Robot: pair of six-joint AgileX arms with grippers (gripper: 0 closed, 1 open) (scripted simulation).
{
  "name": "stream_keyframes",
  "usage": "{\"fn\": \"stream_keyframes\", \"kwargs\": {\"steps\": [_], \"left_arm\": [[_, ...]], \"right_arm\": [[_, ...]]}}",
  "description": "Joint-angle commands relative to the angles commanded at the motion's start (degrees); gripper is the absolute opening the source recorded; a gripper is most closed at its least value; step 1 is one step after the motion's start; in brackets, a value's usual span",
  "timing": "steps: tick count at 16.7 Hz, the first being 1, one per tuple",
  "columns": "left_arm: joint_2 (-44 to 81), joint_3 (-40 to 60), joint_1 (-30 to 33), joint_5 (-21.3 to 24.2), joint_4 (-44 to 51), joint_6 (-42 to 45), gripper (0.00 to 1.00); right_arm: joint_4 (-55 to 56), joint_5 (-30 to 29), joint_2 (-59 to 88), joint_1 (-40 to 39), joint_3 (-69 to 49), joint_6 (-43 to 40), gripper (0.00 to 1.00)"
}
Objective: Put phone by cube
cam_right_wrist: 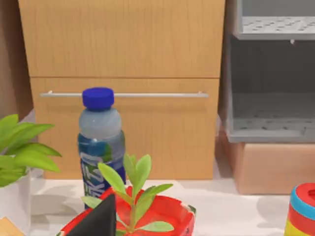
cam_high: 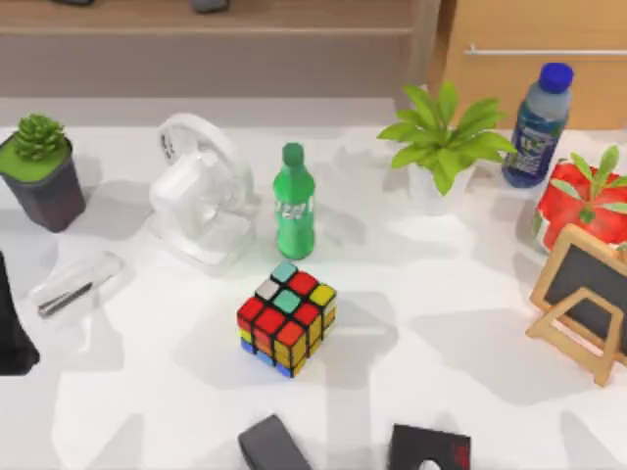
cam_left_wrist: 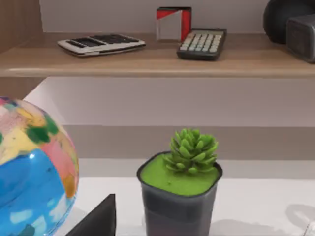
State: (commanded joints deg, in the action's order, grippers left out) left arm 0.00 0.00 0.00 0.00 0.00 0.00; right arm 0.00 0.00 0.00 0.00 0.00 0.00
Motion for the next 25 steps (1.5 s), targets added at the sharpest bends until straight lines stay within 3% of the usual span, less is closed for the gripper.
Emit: {"fn": "stream_keyframes", "kwargs": {"steps": [4, 8, 25], "left_arm": [[0.0, 0.0, 0.0, 0.0, 0.0, 0.0, 1.00], [0.0, 0.0, 0.0, 0.0, 0.0, 0.0, 1.00], [0.0, 0.0, 0.0, 0.0, 0.0, 0.0, 1.00]], "right_arm": [[-1.0, 0.0, 1.8, 0.7, -1.4, -0.9, 1.00], [-6.8, 0.0, 12.5, 4.9, -9.0, -6.2, 1.00], [-46.1, 0.0, 95.1, 33.5, -61.1, -42.2, 1.00]]}}
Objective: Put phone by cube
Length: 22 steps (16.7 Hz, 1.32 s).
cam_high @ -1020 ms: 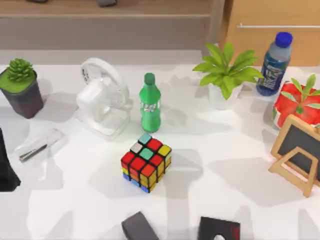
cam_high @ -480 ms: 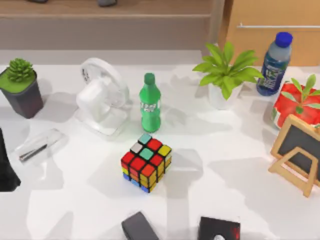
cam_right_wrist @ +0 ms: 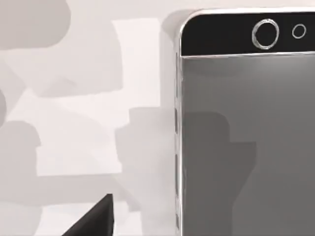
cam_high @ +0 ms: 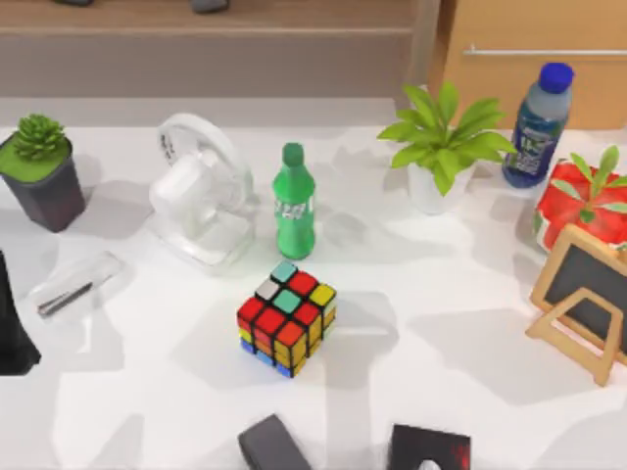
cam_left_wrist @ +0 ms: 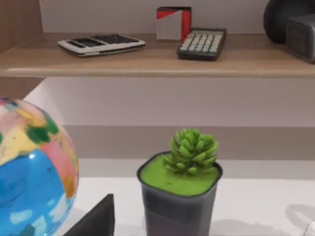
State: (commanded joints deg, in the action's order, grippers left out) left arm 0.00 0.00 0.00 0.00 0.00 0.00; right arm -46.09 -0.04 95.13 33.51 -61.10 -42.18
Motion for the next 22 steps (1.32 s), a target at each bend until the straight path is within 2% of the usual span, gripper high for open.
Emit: {"fn": "stream_keyframes", "kwargs": {"steps": [5, 11, 18, 22], "left_arm": [[0.0, 0.0, 0.0, 0.0, 0.0, 0.0, 1.00], [0.0, 0.0, 0.0, 0.0, 0.0, 0.0, 1.00], [0.0, 0.0, 0.0, 0.0, 0.0, 0.0, 1.00], [0.0, 0.0, 0.0, 0.0, 0.0, 0.0, 1.00]], "right_arm": [[-5.4, 0.0, 11.0, 3.9, -7.1, -4.9, 1.00], [-5.6, 0.0, 11.6, 3.9, -7.4, -5.2, 1.00], [2.2, 0.0, 15.5, 4.1, -3.6, -5.1, 1.00], [3.0, 0.0, 16.0, 4.1, -3.1, -5.1, 1.00]]}}
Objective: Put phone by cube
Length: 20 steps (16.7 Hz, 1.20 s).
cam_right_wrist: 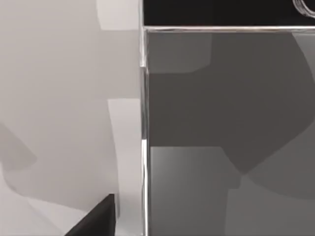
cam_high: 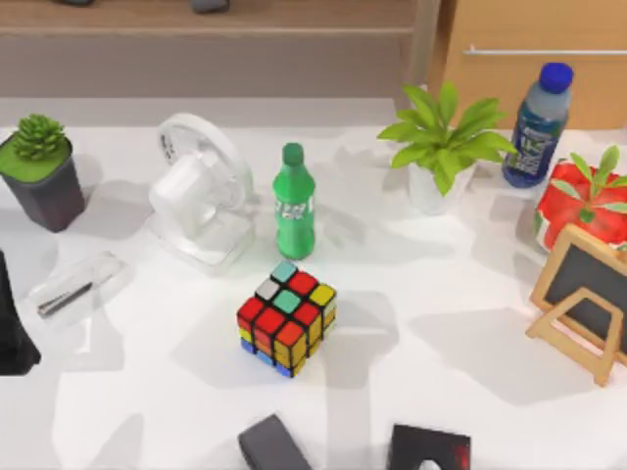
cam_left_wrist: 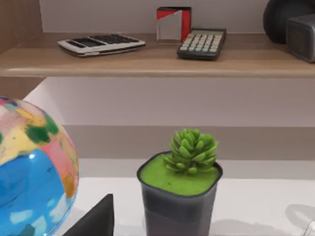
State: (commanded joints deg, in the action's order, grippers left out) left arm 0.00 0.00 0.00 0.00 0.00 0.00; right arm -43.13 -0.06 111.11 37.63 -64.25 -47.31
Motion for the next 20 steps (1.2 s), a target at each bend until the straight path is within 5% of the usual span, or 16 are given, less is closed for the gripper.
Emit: {"fn": "stream_keyframes", "kwargs": {"steps": [1, 14, 20], "left_arm": [[0.0, 0.0, 0.0, 0.0, 0.0, 0.0, 1.00], [0.0, 0.0, 0.0, 0.0, 0.0, 0.0, 1.00], [0.0, 0.0, 0.0, 0.0, 0.0, 0.0, 1.00]], "right_arm": [[0.0, 0.0, 0.0, 0.0, 0.0, 0.0, 1.00], [0.0, 0.0, 0.0, 0.0, 0.0, 0.0, 0.02], [0.0, 0.0, 0.0, 0.0, 0.0, 0.0, 0.00]]}}
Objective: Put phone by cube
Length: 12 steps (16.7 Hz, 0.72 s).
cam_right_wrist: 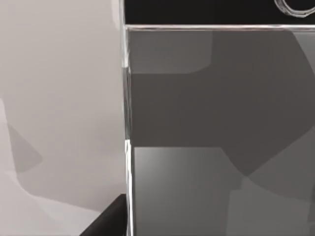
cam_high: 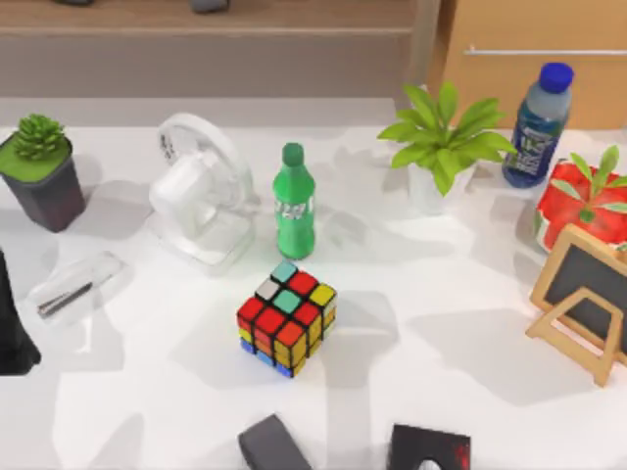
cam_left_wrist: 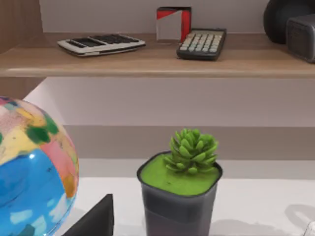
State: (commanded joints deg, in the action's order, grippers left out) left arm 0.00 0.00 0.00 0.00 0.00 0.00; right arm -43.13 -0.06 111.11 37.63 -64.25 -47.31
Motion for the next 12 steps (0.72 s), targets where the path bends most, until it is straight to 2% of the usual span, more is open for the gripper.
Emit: {"fn": "stream_keyframes", "kwargs": {"steps": [12], "left_arm": [[0.0, 0.0, 0.0, 0.0, 0.0, 0.0, 1.00]], "right_arm": [[-5.1, 0.4, -3.1, -0.1, -2.3, 0.3, 0.00]]}}
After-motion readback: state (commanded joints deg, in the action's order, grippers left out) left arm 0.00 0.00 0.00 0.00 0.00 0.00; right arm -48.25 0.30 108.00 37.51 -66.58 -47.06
